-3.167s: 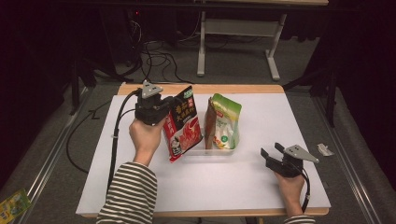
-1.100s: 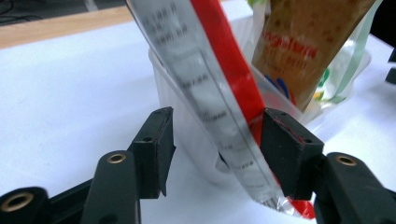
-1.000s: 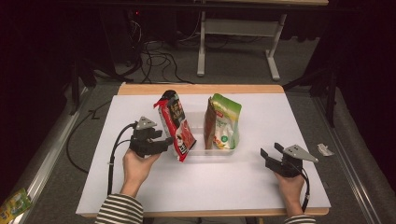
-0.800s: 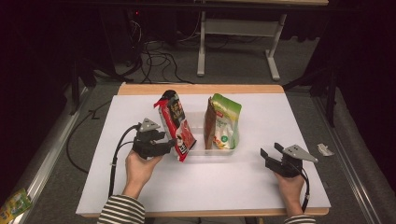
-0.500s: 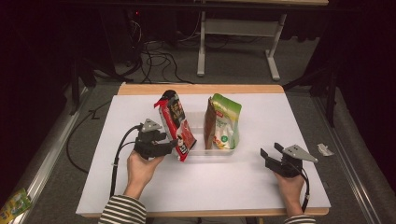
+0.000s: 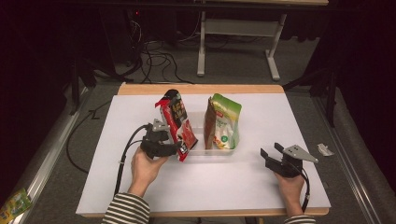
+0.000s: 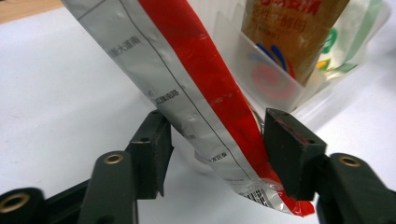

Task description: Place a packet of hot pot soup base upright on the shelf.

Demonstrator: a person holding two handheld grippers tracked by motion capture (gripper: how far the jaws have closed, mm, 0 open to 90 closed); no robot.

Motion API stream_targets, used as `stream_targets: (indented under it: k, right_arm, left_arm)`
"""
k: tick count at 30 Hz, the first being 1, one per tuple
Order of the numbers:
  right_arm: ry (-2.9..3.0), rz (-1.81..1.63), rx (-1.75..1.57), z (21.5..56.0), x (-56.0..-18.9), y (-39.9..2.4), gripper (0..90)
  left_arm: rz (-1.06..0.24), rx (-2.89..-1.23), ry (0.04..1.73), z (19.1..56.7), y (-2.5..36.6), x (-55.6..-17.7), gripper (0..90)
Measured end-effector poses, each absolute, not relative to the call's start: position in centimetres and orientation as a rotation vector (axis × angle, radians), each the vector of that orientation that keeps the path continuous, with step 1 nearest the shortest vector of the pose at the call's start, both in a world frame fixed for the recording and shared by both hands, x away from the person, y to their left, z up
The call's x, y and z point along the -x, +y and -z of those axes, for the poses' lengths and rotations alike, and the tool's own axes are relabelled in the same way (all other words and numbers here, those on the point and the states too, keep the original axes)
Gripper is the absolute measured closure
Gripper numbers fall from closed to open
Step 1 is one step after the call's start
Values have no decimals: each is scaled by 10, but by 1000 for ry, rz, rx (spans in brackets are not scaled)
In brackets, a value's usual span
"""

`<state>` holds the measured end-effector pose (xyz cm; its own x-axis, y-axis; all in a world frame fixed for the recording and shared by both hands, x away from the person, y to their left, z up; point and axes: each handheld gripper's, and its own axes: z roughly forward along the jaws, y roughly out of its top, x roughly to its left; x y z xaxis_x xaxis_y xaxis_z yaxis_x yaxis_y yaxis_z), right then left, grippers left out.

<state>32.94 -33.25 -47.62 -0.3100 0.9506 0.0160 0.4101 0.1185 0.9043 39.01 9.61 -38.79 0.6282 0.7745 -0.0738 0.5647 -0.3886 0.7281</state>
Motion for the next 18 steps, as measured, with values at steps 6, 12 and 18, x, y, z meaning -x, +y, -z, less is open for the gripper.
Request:
stream_targets:
  k: [6,12,18]
  right_arm:
    - [1801,-1154,-1321,476,-329,-332,343]
    - [1802,-1155,-1320,476,-329,-332,343]
    - [1800,-1163,-1325,476,-329,-333,343]
  left_arm:
    - [-401,-2118,1016,391,94,-393,492]
    - [-499,-2133,962,392,83,-396,518]
    - [-554,-2132,950,395,76,-400,555]
